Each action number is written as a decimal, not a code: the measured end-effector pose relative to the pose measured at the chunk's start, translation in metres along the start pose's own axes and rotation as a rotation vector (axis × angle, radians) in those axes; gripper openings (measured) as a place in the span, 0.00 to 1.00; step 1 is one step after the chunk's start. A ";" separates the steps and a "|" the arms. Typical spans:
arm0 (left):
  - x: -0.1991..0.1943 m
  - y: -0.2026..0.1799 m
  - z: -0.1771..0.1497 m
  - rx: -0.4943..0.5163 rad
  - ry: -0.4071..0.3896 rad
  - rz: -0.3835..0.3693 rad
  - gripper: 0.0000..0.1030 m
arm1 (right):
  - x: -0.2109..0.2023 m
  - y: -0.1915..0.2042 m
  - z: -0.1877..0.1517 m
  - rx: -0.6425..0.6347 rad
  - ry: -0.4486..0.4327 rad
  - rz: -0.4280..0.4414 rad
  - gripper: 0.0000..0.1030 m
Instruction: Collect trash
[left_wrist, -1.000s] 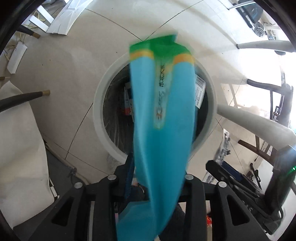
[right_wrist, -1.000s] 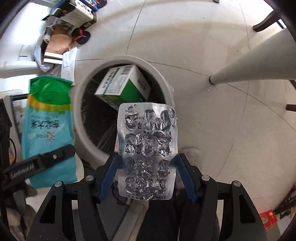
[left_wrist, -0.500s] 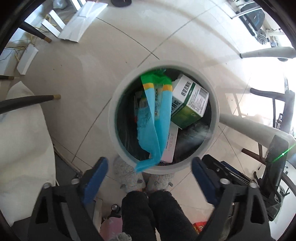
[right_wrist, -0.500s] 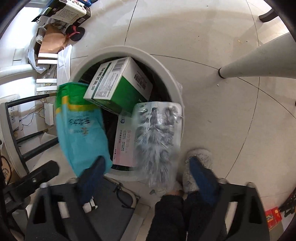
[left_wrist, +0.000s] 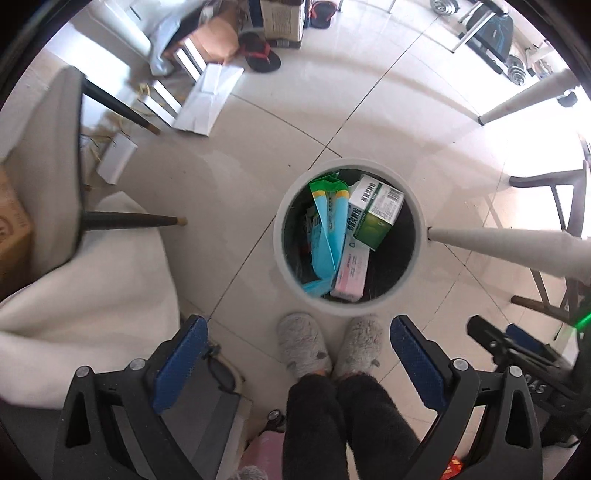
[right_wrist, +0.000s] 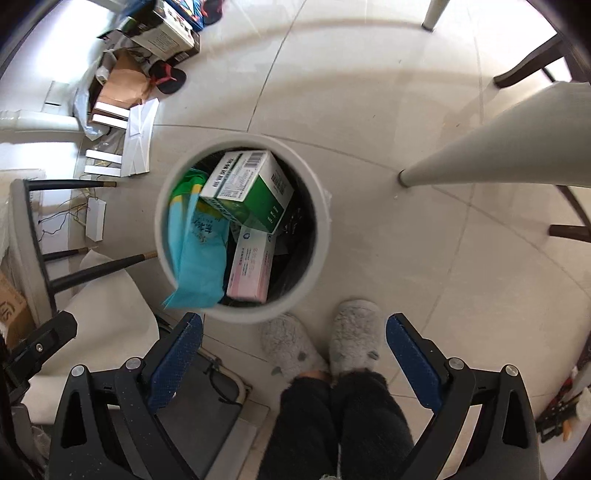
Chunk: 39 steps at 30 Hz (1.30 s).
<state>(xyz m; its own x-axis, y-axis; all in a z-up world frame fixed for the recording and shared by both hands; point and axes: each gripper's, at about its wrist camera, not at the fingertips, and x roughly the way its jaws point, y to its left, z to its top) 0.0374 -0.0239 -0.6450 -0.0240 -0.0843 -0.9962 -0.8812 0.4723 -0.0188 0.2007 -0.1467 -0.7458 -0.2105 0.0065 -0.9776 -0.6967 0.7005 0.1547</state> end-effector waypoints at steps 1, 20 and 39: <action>-0.012 -0.003 -0.005 0.010 -0.006 0.005 0.98 | -0.013 -0.001 -0.006 -0.003 -0.005 -0.005 0.98; -0.267 -0.048 -0.085 0.149 -0.107 -0.120 0.98 | -0.347 -0.016 -0.110 -0.030 -0.081 0.183 0.98; -0.445 -0.033 -0.099 0.571 -0.210 -0.376 0.98 | -0.552 0.025 -0.230 0.144 -0.278 0.309 1.00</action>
<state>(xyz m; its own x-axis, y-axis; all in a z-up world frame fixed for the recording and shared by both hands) 0.0307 -0.0891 -0.1925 0.3749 -0.1884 -0.9077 -0.4254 0.8350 -0.3490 0.1424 -0.2969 -0.1695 -0.1875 0.4093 -0.8929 -0.5234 0.7276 0.4434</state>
